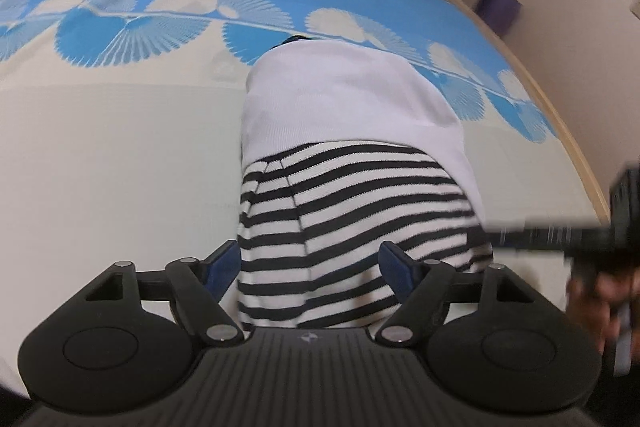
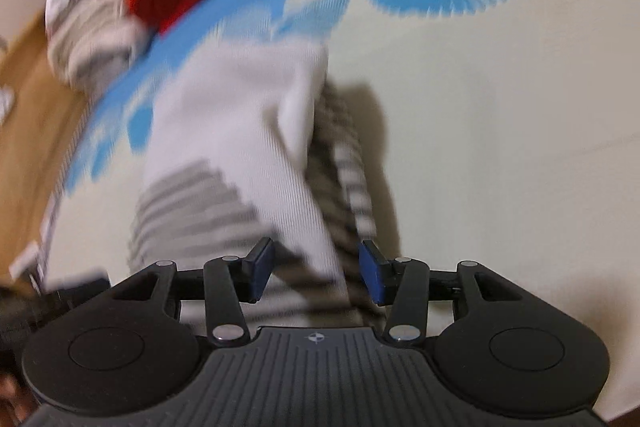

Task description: Fold small clothes

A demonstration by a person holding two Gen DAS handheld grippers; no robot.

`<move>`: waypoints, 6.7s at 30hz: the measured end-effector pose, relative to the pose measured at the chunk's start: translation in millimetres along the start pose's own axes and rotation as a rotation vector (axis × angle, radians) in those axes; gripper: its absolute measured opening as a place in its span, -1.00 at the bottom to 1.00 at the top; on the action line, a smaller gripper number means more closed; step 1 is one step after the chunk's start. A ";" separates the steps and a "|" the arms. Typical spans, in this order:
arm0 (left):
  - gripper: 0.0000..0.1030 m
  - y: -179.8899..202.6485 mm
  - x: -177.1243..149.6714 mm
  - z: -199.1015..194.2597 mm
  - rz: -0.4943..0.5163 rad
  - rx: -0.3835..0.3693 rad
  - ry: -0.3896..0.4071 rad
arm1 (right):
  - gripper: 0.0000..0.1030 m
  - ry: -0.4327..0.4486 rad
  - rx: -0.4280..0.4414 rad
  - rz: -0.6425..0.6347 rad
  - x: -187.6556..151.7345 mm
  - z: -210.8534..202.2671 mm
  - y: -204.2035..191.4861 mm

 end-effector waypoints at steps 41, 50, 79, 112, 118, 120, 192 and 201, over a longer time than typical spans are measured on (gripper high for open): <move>0.66 -35.1 107.7 27.7 0.113 -0.098 -0.064 | -0.97 0.233 -0.005 0.143 38.3 -6.4 -1.5; 0.78 -28.5 107.4 128.3 -0.106 -0.226 -0.292 | 0.36 0.223 -0.037 0.149 41.2 -2.0 6.8; 0.53 -124.2 197.8 77.1 -0.078 -0.026 0.114 | -0.62 0.286 0.112 0.089 106.4 116.6 -82.3; 0.43 -100.4 132.6 79.1 0.265 0.031 -0.016 | -0.61 0.158 -0.133 -0.045 78.4 97.3 -72.0; 0.37 -102.6 114.2 108.2 0.297 0.125 -0.127 | 0.02 0.079 -0.206 -0.170 73.2 114.0 -71.5; 0.42 -99.9 119.8 86.1 0.261 0.130 -0.071 | -0.03 0.012 -0.282 -0.133 66.1 122.3 -59.4; 0.99 -80.6 -18.1 -76.6 0.048 0.226 0.280 | 0.98 0.395 -0.370 -0.428 -82.9 16.7 -206.5; 0.99 -82.4 -18.5 -76.6 0.037 0.225 0.274 | 0.98 0.403 -0.367 -0.430 -83.6 15.0 -207.1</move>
Point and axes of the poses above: each gripper's, at about its wrist camera, not at the fingertips, and z roughly the way its jaws point, y to its right, x to its top, the point moved 4 cm from there along z, roughly the way its jaws point, and after that the axes turned 11 degrees about x, right-handed, at the moved point
